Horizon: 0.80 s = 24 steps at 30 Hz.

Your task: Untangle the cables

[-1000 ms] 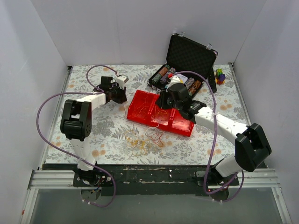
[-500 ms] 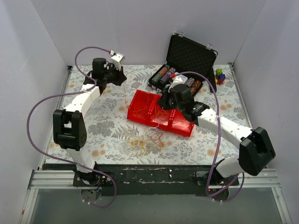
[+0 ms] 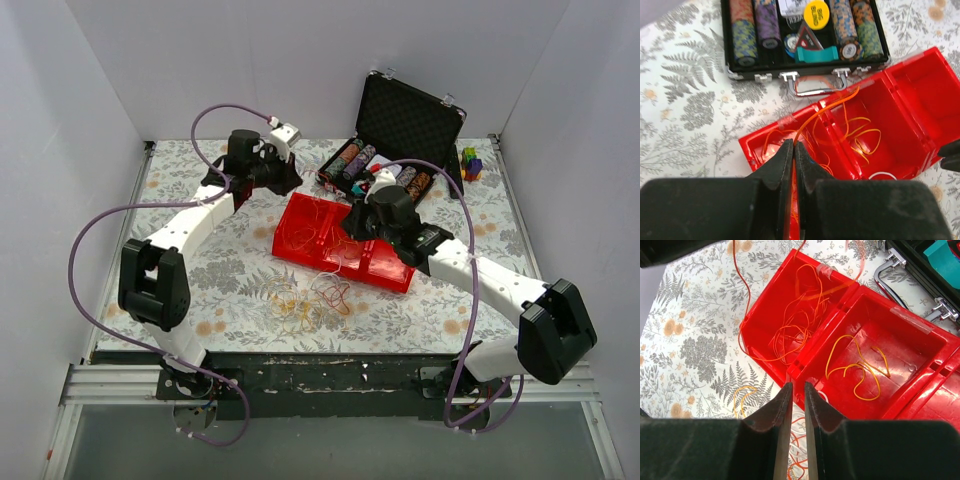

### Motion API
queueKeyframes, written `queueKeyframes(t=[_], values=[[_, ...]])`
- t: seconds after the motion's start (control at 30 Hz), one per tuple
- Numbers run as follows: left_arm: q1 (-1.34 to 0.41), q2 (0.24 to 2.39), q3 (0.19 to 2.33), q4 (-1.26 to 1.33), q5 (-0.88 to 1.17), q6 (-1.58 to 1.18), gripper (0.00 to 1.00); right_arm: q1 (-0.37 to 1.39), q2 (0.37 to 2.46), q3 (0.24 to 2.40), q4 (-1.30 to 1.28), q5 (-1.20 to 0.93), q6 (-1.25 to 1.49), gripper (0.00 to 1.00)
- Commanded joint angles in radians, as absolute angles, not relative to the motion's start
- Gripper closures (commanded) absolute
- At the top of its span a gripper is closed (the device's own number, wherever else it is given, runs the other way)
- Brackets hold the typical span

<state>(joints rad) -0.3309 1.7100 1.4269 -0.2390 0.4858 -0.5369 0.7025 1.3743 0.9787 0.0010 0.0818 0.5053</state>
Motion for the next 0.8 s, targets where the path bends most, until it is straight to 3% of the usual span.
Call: queueKeyframes(t=[0.0, 0.17, 0.33, 0.47, 0.77], values=[[-0.356, 1.683, 1.384, -0.196, 0.471, -0.555, 1.0, 0.703, 1.336, 0.959, 0.028, 0.104, 0.515, 0.78], [-0.356, 1.64, 1.289, -0.127, 0.508, -0.555, 1.0, 0.703, 1.339, 0.946, 0.035, 0.104, 0.522, 0.78], [-0.374, 1.634, 1.197, -0.14, 0.523, -0.369, 1.0, 0.701, 1.365, 0.969, 0.043, 0.112, 0.525, 0.79], [-0.414, 1.634, 1.158, -0.137, 0.401, -0.232, 1.0, 0.701, 1.387, 1.003, 0.051, 0.101, 0.528, 0.79], [-0.416, 1.779, 1.302, -0.149, 0.062, -0.281, 1.0, 0.703, 1.45, 1.043, 0.066, 0.104, 0.531, 0.8]])
